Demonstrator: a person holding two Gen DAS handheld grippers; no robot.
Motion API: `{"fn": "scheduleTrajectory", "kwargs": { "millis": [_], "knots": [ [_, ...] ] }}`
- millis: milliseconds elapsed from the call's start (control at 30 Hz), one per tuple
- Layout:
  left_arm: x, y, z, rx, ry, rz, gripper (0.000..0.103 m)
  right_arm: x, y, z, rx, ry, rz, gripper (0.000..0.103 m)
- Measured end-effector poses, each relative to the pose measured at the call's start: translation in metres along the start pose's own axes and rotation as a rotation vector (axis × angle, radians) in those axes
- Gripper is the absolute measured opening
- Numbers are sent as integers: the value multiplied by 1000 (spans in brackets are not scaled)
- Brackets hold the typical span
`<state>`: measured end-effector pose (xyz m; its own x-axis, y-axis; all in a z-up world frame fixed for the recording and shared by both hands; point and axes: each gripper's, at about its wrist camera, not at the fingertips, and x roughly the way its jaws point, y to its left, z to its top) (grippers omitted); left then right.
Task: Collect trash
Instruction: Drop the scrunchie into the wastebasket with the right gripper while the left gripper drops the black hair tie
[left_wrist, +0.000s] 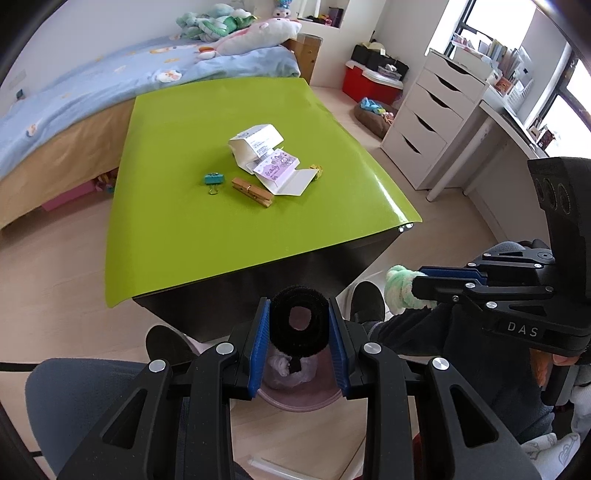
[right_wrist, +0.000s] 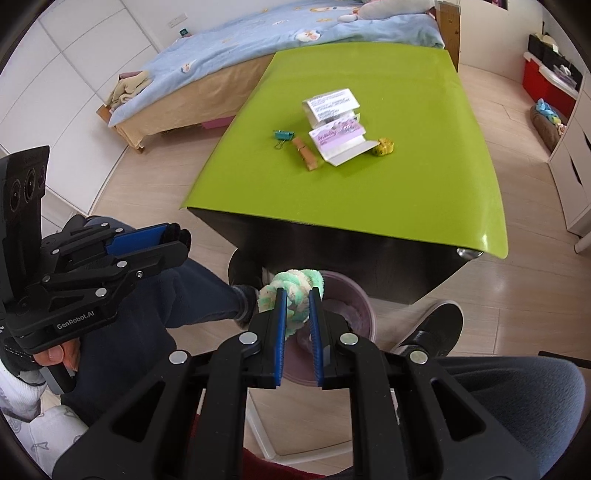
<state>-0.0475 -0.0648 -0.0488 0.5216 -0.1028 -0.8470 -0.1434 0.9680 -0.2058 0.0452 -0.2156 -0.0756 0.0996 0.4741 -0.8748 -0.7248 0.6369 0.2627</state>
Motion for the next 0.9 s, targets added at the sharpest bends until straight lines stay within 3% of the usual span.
{"fn": "scheduleTrajectory", "kwargs": {
  "millis": [233,267,300,333,433,767,833,900],
  "knots": [
    [-3,2,-2,3,-2,-3,30,7,6,-1,-10,13,20,17],
    [-3,1,-2,4,-3,-3,30,8,5,-1,-8,13,19,38],
    [-3,1,-2,6,-3,-3,30,8,5,0,-4,8,20,52],
    [-3,0,-2,8,-3,-4,30,6,4,0,3,-2,21,75],
    [-2,-1,-3,13,2,-8,30,3,1,1,19,-13,18,88],
    [4,-14,-2,48,27,-46,35,-14,-20,1,86,-68,-37,92],
    [5,-16,-2,51,27,-54,50,-17,-23,0,96,-74,-41,92],
    [6,-18,-2,52,23,-64,78,-19,-27,0,106,-80,-44,92]
  ]
}}
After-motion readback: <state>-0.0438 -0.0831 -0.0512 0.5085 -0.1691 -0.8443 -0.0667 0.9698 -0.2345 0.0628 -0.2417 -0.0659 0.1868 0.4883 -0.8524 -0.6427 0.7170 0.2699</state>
